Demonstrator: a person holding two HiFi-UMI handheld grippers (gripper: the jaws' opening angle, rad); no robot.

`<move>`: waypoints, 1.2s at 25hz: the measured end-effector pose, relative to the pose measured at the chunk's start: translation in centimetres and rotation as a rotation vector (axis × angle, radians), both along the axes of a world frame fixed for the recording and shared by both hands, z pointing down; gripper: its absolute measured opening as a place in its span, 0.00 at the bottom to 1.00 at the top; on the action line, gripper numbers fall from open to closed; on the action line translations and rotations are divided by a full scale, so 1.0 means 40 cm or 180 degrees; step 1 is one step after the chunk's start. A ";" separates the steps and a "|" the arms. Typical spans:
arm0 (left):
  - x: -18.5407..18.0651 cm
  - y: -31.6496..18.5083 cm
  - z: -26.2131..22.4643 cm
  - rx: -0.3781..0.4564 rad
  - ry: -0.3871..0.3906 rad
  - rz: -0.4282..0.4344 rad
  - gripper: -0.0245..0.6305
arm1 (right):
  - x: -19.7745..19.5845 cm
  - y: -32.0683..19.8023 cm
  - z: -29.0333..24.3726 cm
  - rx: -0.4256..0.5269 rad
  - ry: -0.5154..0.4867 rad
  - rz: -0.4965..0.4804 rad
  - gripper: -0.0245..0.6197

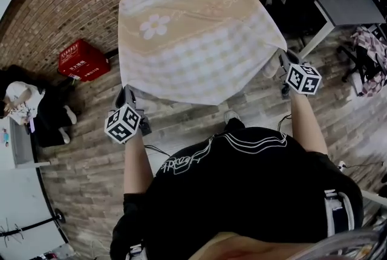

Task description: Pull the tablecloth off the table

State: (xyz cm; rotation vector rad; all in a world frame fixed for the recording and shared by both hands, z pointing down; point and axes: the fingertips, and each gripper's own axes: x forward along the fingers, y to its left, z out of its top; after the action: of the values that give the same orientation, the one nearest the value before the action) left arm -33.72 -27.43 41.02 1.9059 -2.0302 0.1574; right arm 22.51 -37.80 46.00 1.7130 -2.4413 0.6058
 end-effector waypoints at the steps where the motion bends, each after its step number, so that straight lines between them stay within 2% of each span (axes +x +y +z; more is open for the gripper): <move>1: 0.005 0.019 0.003 0.0018 0.0027 0.0011 0.05 | -0.003 0.021 0.003 0.0018 -0.0036 0.0013 0.03; 6: 0.068 0.020 -0.025 0.0036 0.0072 0.0077 0.05 | 0.025 0.029 -0.004 -0.0032 -0.0083 0.0007 0.03; 11: 0.069 0.060 -0.002 0.0068 0.0191 0.0195 0.05 | -0.002 0.107 0.022 -0.0089 -0.0050 0.0034 0.03; 16: 0.077 0.065 -0.006 0.0031 0.0280 0.0222 0.05 | -0.008 0.122 0.021 -0.0184 -0.0089 0.0068 0.03; 26: 0.111 0.184 -0.002 -0.0001 0.0224 0.0093 0.05 | 0.031 0.203 0.018 -0.0182 -0.0066 0.0010 0.04; 30: 0.146 0.204 -0.028 -0.0050 0.0205 0.0047 0.05 | 0.057 0.216 -0.025 -0.0201 -0.0042 -0.0046 0.04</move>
State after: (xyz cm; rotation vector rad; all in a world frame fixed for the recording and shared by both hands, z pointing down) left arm -27.89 -19.26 39.88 1.8922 -1.9679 0.1136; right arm 24.77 -29.17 44.99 1.6717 -2.4140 0.6869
